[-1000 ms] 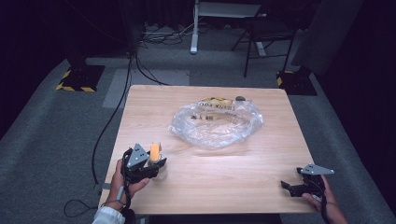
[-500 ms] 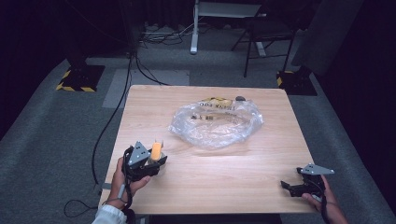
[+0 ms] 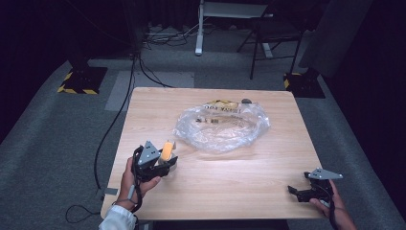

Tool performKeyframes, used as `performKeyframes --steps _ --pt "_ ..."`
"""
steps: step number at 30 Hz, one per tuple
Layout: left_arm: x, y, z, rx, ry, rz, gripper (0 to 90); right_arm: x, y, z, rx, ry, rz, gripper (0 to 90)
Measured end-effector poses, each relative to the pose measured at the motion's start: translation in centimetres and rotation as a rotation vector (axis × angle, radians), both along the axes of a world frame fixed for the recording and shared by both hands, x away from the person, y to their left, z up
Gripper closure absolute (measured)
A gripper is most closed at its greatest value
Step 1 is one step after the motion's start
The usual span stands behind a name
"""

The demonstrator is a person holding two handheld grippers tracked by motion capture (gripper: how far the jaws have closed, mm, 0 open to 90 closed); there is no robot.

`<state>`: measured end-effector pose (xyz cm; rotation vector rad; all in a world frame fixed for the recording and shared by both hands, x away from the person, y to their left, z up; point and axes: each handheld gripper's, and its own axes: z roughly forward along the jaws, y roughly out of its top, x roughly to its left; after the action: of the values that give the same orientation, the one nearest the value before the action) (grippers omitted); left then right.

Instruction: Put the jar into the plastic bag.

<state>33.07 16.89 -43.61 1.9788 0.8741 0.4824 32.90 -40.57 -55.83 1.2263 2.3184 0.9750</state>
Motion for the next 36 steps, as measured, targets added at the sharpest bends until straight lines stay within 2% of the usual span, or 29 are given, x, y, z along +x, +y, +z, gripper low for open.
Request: performKeyframes --steps 21,24,36 --pt "2.1 -4.1 2.2 0.003 0.006 0.005 52.5 0.0 0.0 0.0 0.000 0.000 0.000 0.4" --pt "2.5 -4.5 2.7 -0.004 0.004 0.013 52.6 0.0 0.0 0.0 0.000 0.000 0.000 0.5" --pt "4.1 -6.6 4.8 -0.036 -0.024 -0.004 52.9 0.0 0.0 0.0 0.000 0.000 0.000 0.5"
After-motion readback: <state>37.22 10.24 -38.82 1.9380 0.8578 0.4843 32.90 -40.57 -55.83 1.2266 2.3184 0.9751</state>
